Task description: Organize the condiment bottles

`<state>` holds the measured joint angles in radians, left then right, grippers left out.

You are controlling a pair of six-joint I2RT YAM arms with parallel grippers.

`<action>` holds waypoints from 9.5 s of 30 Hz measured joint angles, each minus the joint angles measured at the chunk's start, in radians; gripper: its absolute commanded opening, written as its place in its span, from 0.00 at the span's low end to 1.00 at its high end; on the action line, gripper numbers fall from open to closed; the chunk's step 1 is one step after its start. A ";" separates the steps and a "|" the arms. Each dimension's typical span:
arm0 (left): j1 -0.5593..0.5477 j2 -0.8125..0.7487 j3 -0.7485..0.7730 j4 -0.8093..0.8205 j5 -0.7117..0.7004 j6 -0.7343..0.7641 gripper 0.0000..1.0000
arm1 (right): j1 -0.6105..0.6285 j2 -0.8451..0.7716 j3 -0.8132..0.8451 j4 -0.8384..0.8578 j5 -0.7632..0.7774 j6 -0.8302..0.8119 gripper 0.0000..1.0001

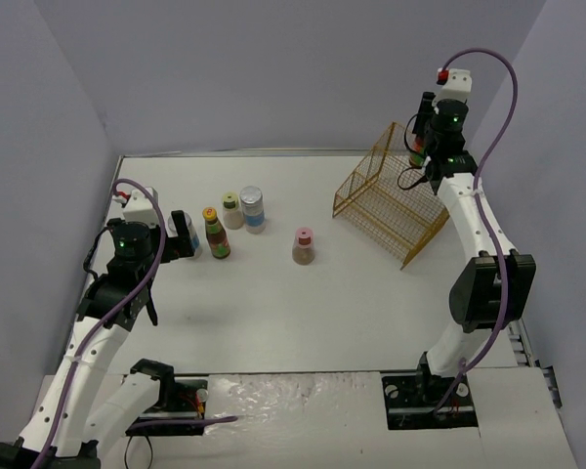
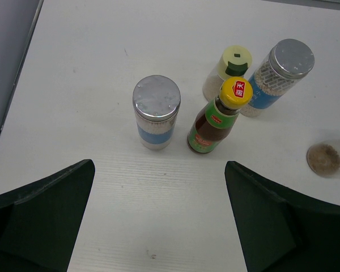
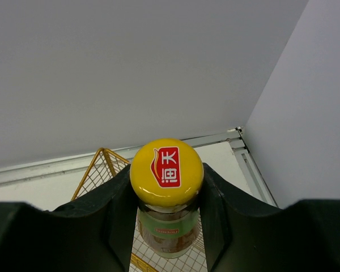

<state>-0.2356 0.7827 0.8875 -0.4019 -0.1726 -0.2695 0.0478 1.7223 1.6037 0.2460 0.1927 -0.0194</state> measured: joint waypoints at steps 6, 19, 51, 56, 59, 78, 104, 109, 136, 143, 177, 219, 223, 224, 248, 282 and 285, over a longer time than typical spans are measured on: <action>0.000 0.001 0.000 0.000 0.000 0.000 0.97 | -0.001 0.018 -0.067 0.048 -0.010 0.029 0.00; -0.001 0.004 0.000 0.000 0.008 0.000 0.97 | -0.001 0.061 -0.209 0.109 -0.048 0.042 0.15; -0.001 0.023 0.000 0.003 0.026 0.000 0.97 | 0.016 -0.115 -0.305 0.118 -0.190 0.064 0.91; -0.001 0.023 0.000 0.004 0.041 0.000 0.97 | 0.088 -0.216 -0.286 0.057 -0.236 0.057 0.94; -0.001 0.023 -0.001 0.007 0.047 0.000 0.97 | 0.205 -0.273 -0.304 0.017 -0.251 0.048 0.96; 0.000 -0.072 -0.043 0.025 0.064 0.029 0.97 | 0.884 -0.001 -0.380 0.213 -0.245 0.005 0.98; -0.001 -0.197 -0.080 0.016 -0.011 0.031 0.97 | 0.953 0.451 -0.052 0.431 -0.034 -0.016 0.77; -0.001 -0.196 -0.080 0.016 -0.009 0.031 0.97 | 0.948 0.492 -0.024 0.431 -0.031 -0.024 0.63; -0.001 -0.134 -0.090 0.027 0.092 0.032 0.97 | 0.934 0.112 -0.355 0.225 -0.011 -0.035 0.00; -0.001 -0.111 -0.090 0.033 0.122 0.032 0.97 | 0.891 -0.157 -0.317 0.010 0.039 -0.044 0.00; -0.001 -0.101 -0.090 0.032 0.132 0.032 0.97 | -0.036 -0.159 -0.033 -0.141 0.165 0.013 0.00; -0.001 -0.097 -0.090 0.032 0.143 0.032 0.97 | -0.072 -0.058 -0.401 0.140 0.061 0.128 0.58; -0.001 -0.097 -0.090 0.032 0.143 0.032 0.97 | -0.072 -0.107 -0.401 0.133 0.042 0.129 0.64; -0.001 -0.097 -0.090 0.032 0.143 0.032 0.97 | -0.072 -0.119 -0.401 0.131 0.034 0.129 0.65; -0.001 -0.084 -0.090 0.033 0.151 0.032 0.97 | 0.369 -0.486 -0.487 -0.163 -0.156 0.125 0.97; -0.001 -0.073 -0.090 0.032 0.158 0.031 0.97 | 0.707 -0.033 -0.590 0.047 0.063 0.209 0.00; -0.001 -0.072 -0.090 0.033 0.158 0.031 0.97 | 0.707 -0.098 -0.590 -0.003 0.084 0.207 0.00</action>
<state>-0.2363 0.7106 0.7979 -0.3692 -0.0147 -0.2382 0.7544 1.6247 1.0136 0.2429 0.2763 0.1873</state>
